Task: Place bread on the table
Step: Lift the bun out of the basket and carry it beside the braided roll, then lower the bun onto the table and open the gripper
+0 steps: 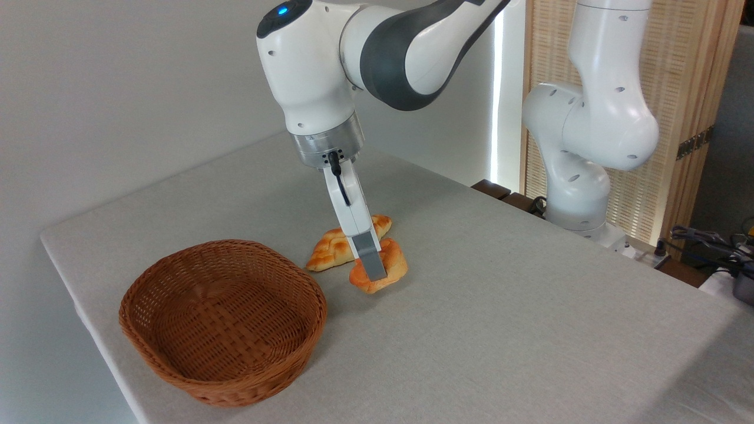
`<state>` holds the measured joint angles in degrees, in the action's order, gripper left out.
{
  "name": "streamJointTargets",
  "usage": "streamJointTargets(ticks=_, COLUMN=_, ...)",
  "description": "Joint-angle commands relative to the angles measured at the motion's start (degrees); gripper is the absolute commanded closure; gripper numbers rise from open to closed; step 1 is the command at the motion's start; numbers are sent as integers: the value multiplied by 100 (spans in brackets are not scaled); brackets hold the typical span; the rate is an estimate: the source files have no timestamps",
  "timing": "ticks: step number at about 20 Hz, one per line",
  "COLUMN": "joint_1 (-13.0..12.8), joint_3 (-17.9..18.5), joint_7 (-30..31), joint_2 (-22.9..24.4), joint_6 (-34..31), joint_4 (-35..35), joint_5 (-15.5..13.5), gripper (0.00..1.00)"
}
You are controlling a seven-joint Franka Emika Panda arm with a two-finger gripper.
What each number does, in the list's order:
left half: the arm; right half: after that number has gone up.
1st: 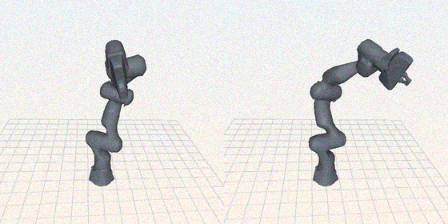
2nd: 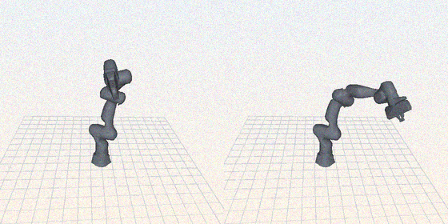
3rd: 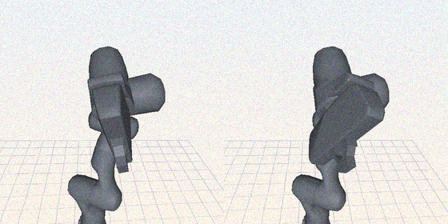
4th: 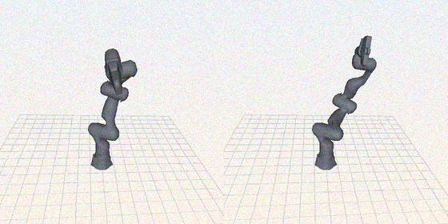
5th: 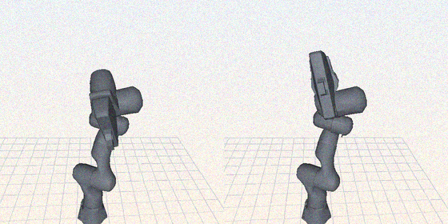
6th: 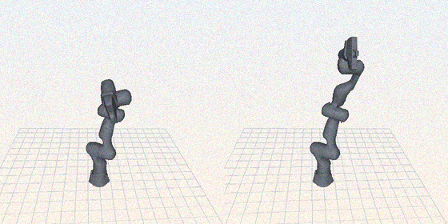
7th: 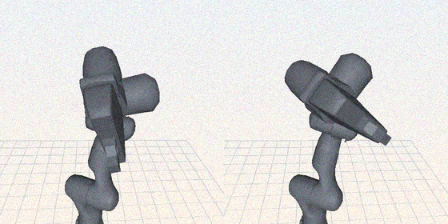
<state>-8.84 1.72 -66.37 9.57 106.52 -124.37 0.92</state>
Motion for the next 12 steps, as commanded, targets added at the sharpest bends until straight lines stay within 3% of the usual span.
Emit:
streamJointTargets(ticks=1, joint_1=-48, joint_3=56, joint_7=-105, joint_2=36, joint_6=71, joint_4=-26, joint_5=101, gripper=0)
streamJointTargets(ticks=9, joint_1=-48, joint_3=56, joint_7=-149, joint_2=-26, joint_6=71, joint_4=44, joint_5=75, gripper=0)
streamJointTargets(ticks=11, joint_1=-39, joint_3=56, joint_7=210, joint_2=-26, joint_6=-43, joint_4=491, joint_5=-30, gripper=0)
streamJointTargets(ticks=12, joint_1=-30, joint_3=65, joint_7=716, joint_2=-69, joint_6=-122, joint_4=858, joint_5=-39, gripper=0)
